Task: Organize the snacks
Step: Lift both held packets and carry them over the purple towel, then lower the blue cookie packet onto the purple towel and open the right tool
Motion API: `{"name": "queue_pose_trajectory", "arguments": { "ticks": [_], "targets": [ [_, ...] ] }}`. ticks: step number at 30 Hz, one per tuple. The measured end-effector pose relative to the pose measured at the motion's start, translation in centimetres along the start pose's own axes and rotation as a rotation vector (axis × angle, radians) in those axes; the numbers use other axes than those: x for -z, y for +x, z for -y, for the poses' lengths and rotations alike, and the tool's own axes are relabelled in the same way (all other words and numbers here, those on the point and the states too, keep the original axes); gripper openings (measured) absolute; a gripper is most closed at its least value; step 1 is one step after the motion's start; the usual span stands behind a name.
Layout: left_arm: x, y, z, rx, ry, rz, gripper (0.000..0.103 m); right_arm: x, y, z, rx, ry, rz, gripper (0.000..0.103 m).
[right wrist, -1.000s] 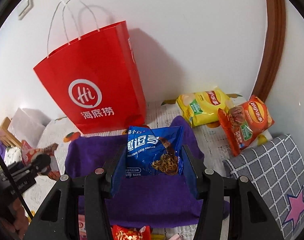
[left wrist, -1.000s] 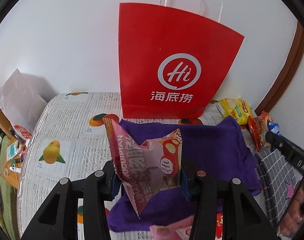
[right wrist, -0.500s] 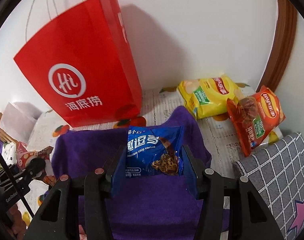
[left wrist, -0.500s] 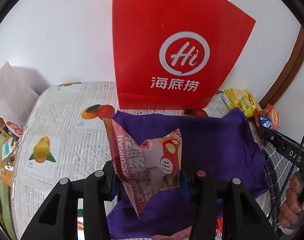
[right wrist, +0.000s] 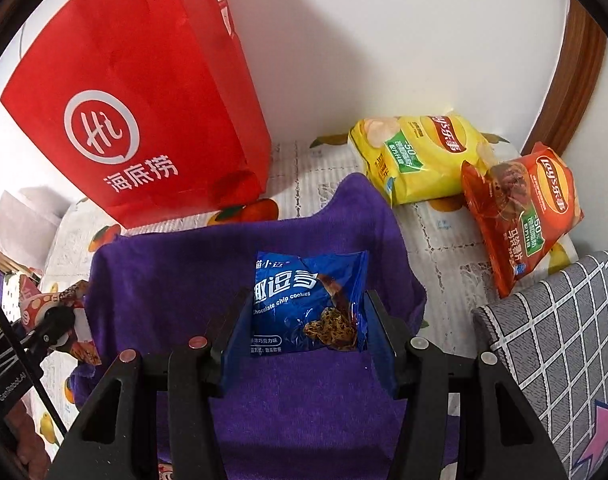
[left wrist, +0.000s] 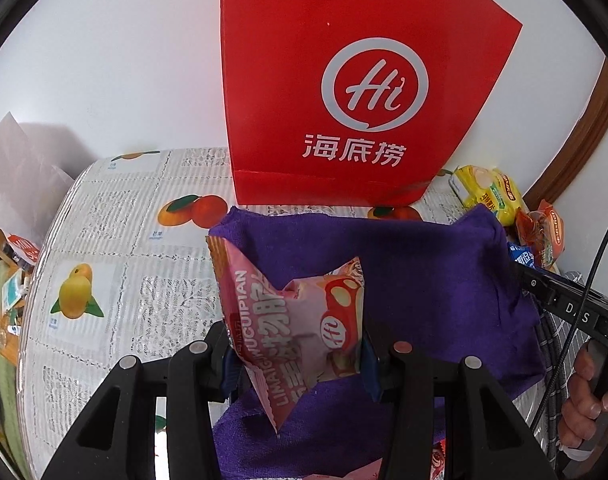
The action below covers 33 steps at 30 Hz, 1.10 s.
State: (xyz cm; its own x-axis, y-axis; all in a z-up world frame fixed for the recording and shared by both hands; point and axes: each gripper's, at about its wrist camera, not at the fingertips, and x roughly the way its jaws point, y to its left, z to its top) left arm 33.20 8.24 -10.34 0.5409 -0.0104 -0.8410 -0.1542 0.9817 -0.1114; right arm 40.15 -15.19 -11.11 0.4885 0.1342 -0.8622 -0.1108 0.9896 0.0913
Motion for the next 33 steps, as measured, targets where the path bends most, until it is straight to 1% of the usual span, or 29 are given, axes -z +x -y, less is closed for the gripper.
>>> {"name": "queue_pose_trajectory", "arguments": {
  "ticks": [13,21,33],
  "targets": [
    [0.0,0.2,0.0,0.001,0.004,-0.006,0.045,0.2,1.4,0.2,0.036,-0.015,-0.055,0.054],
    [0.0,0.3,0.0,0.005,0.006,-0.014,0.045,0.4,2.7,-0.4,0.044,-0.047,-0.095,0.054],
    [0.0,0.3,0.1,0.008,0.009,-0.017,0.045,0.9,4.0,-1.0,0.057,-0.072,-0.132,0.055]
  ]
}}
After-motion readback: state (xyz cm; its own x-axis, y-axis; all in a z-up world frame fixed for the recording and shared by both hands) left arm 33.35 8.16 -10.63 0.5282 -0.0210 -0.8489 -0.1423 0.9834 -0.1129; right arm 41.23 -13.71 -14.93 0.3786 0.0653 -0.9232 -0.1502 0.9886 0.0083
